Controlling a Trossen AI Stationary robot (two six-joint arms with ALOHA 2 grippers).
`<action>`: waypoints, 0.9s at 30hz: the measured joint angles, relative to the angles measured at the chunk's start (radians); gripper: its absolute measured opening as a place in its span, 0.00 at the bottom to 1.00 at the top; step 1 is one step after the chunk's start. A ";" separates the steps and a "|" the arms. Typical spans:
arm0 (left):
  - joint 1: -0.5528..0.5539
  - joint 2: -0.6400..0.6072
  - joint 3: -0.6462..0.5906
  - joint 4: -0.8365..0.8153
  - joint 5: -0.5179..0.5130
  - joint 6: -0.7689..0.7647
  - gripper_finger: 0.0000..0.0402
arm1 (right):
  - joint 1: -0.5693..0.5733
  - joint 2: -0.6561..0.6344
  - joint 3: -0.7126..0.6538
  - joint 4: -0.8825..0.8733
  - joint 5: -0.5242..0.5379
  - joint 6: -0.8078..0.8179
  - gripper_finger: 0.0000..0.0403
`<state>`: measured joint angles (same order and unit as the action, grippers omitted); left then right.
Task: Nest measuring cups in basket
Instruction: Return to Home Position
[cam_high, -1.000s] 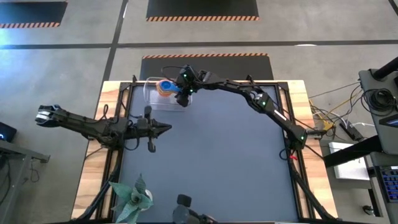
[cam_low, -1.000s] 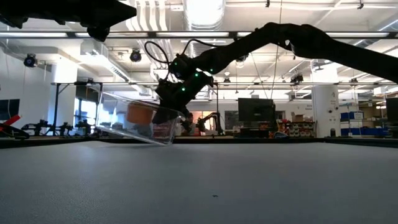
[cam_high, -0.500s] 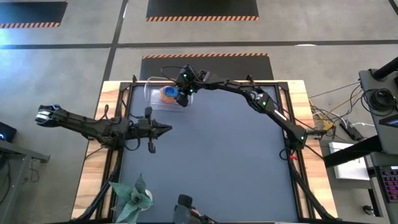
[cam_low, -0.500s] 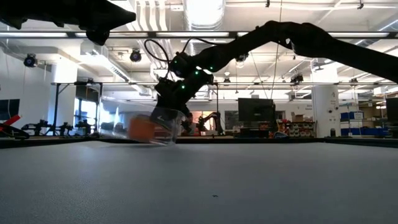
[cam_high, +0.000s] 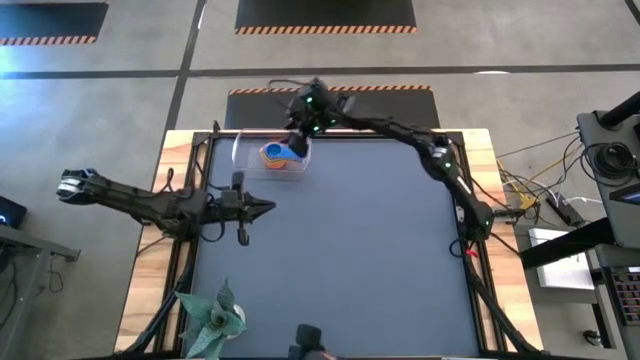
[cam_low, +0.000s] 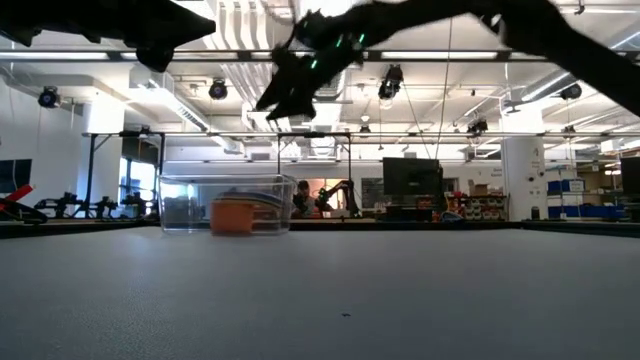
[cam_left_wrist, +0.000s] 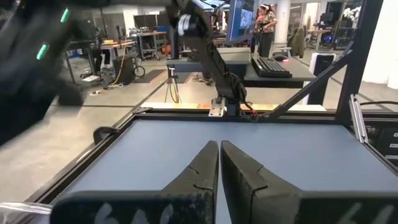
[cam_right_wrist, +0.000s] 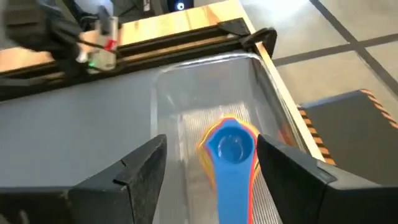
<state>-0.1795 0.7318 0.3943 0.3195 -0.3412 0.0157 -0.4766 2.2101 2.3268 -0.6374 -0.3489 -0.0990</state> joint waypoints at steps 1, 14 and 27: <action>0.000 -0.011 0.000 -0.011 0.000 -0.001 0.00 | 0.002 -0.032 -0.002 -0.043 0.000 -0.012 0.58; -0.005 -0.208 -0.012 -0.205 0.012 -0.098 0.00 | 0.065 -0.718 -0.634 -0.011 -0.022 -0.073 0.48; -0.005 -0.288 -0.024 -0.215 0.011 -0.064 0.00 | 0.071 -1.421 -1.398 0.463 0.048 -0.014 0.45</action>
<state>-0.1844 0.4439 0.3702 0.1050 -0.3300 -0.0485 -0.4061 0.7888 0.9285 -0.1739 -0.3013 -0.1129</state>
